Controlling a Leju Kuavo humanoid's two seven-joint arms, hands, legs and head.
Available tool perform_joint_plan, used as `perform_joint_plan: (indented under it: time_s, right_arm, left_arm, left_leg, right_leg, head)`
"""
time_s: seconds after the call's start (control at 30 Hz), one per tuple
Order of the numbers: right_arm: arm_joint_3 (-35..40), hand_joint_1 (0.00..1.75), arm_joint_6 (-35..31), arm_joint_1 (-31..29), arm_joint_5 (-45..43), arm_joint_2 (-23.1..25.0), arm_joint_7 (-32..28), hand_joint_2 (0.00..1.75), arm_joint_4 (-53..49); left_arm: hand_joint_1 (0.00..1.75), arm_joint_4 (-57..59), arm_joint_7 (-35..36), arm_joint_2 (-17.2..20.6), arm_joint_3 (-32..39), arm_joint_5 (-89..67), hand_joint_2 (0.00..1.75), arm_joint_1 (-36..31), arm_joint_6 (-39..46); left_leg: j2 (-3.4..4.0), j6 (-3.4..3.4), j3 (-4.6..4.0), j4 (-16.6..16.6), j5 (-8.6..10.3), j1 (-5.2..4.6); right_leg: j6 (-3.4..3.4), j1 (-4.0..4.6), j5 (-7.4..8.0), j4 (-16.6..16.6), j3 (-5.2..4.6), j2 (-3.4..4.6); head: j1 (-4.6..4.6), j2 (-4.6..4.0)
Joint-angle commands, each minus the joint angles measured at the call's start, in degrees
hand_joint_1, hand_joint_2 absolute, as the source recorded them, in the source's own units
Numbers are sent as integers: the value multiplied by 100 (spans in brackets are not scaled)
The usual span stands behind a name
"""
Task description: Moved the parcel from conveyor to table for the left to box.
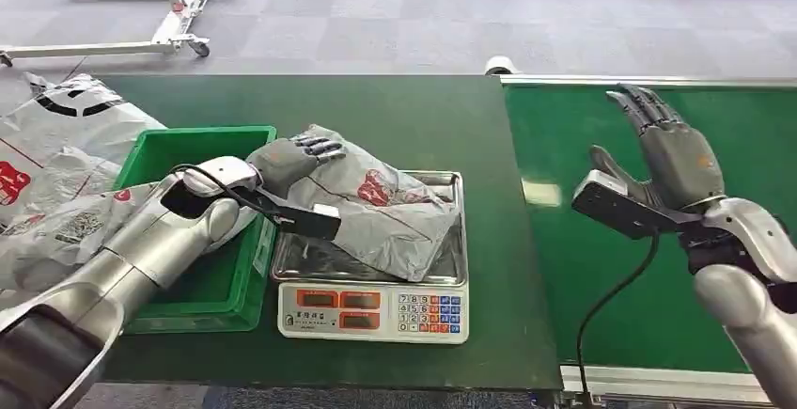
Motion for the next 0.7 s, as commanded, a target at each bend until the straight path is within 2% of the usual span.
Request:
perform_joint_plan:
  time_s: [0.03,0.1,0.2,0.3,0.37,0.4,0.43,0.47,0.5,0.53,0.57,0.6,0.63,0.67,0.7]
  right_arm:
    - [237,0,-4,-371,-49,538,46,0,380]
    - [228,0,-36,-331,-88,538,32,0,352]
    - [171,0,-122,-96,-88,537,20,0,190]
    - [69,0,-232,143,-45,575,67,0,-4]
    - [-81,0,-317,407,-28,570,73,0,-158]
    - [-145,0,-359,561,-12,538,22,0,-230]
    - [-198,0,-392,662,-5,587,-41,0,-264]
    - [-205,0,-401,672,18,654,-60,0,-261]
    - [-203,0,-406,656,53,739,-58,0,-276]
    - [-194,0,-403,637,80,763,-38,0,-285]
    - [-213,0,-408,647,92,782,-6,0,-317]
    - [-285,0,-425,744,89,694,17,0,-412]
    - [-329,0,-428,805,88,662,18,0,-454]
    - [-377,0,-436,904,92,601,7,0,-502]
    - [-418,0,-443,988,89,570,6,0,-535]
  left_arm:
    - [0,1431,-508,35,-1586,522,175,-169,-454]
    - [0,1733,-638,-73,-1763,529,175,-48,-553]
    - [0,2298,-687,-378,-2043,367,175,226,-69]
    - [0,2683,-656,-638,-1953,479,175,482,79]
    - [0,2932,-575,-905,-1888,535,175,576,158]
    - [0,3009,-528,-1032,-1819,589,175,633,231]
    - [0,3097,-434,-1131,-1628,741,175,723,325]
    - [24,3131,-410,-1175,-1557,775,175,802,467]
    - [175,3185,-384,-1221,-1477,814,175,893,628]
    - [175,3199,-395,-1226,-1489,797,175,912,641]
    - [175,3222,-423,-1243,-1494,773,175,943,715]
    - [175,3247,-455,-1306,-1542,727,175,948,653]
    - [175,3253,-452,-1335,-1528,723,175,941,695]
    - [175,3245,-459,-1370,-1552,698,175,917,647]
    - [175,3229,-464,-1364,-1543,702,175,889,630]
  left_leg:
    - [7,-1,18,-14,4,-2]
    - [4,-1,24,-17,6,-2]
    - [2,2,46,-41,14,-7]
    - [-14,7,80,-71,24,-7]
    - [-29,27,126,-54,-24,-26]
    - [-29,37,112,-80,-14,-29]
    - [-60,48,143,-48,-56,-37]
    - [-68,70,141,-41,-70,-40]
    - [-80,76,109,-17,-85,-32]
    - [-95,51,138,23,-124,-40]
    - [-97,61,96,36,-121,-38]
    - [-100,63,137,22,-125,-39]
    - [-99,61,113,16,-104,-38]
    - [-115,70,162,-1,-74,-40]
    - [-109,44,129,3,-58,-35]
  right_leg:
    - [-2,-2,5,-11,13,13]
    - [-1,-2,4,-13,20,10]
    - [-1,-7,11,-34,42,11]
    - [2,-16,13,-60,84,-2]
    - [13,-42,-43,-22,150,-24]
    - [20,-45,-34,-48,165,-27]
    - [33,-54,-94,-17,208,-58]
    - [38,-58,-99,-10,208,-66]
    - [38,-50,-95,5,175,-77]
    - [48,-59,-169,52,192,-93]
    - [55,-55,-146,61,145,-94]
    - [62,-58,-156,50,188,-99]
    - [61,-57,-134,41,165,-95]
    - [34,-58,-132,26,227,-115]
    - [40,-53,-117,26,190,-107]
  head:
    - [-2,0]
    - [0,0]
    - [0,0]
    - [0,0]
    - [-2,0]
    - [0,0]
    - [-2,0]
    - [0,0]
    - [-2,0]
    - [2,0]
    - [0,0]
    - [0,0]
    - [0,0]
    - [0,0]
    - [-2,0]
